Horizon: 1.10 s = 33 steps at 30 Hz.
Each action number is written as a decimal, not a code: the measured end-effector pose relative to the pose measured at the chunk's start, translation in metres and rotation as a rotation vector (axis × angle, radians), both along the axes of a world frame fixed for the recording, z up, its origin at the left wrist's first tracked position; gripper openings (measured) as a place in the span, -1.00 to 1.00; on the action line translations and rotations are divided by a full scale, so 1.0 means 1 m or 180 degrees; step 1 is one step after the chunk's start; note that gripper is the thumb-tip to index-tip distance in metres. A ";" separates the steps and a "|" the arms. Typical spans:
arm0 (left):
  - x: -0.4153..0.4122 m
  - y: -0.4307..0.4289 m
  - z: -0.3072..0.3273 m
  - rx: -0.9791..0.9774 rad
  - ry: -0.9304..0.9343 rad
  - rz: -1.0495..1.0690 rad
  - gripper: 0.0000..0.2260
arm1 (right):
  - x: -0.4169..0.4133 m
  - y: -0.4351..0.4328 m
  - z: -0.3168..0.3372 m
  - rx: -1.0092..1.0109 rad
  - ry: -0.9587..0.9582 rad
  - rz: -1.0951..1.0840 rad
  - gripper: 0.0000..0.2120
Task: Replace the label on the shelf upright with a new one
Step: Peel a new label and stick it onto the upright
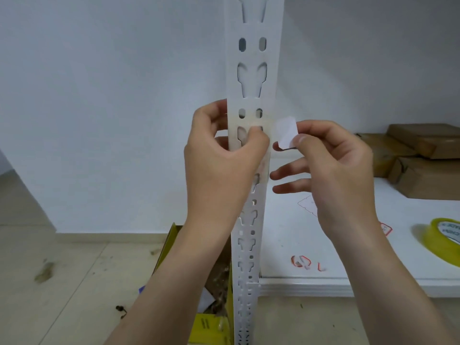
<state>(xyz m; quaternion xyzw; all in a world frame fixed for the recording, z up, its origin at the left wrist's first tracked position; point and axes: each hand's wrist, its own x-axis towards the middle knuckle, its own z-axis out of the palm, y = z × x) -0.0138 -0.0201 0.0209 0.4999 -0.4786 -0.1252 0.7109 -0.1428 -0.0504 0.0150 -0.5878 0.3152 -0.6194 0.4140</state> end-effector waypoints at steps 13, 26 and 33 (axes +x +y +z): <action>-0.015 -0.003 0.000 -0.0143 -0.0091 0.0182 -0.65 | -0.008 0.003 -0.002 0.0086 -0.0003 -0.0051 -0.78; -0.012 -0.007 0.001 -0.0196 -0.0120 0.0277 -0.64 | -0.010 0.005 -0.004 0.0153 -0.0034 -0.0058 -0.80; -0.018 -0.010 0.000 -0.0277 0.0133 -0.0005 -0.67 | -0.014 0.004 -0.004 0.0157 0.0015 -0.0117 -0.80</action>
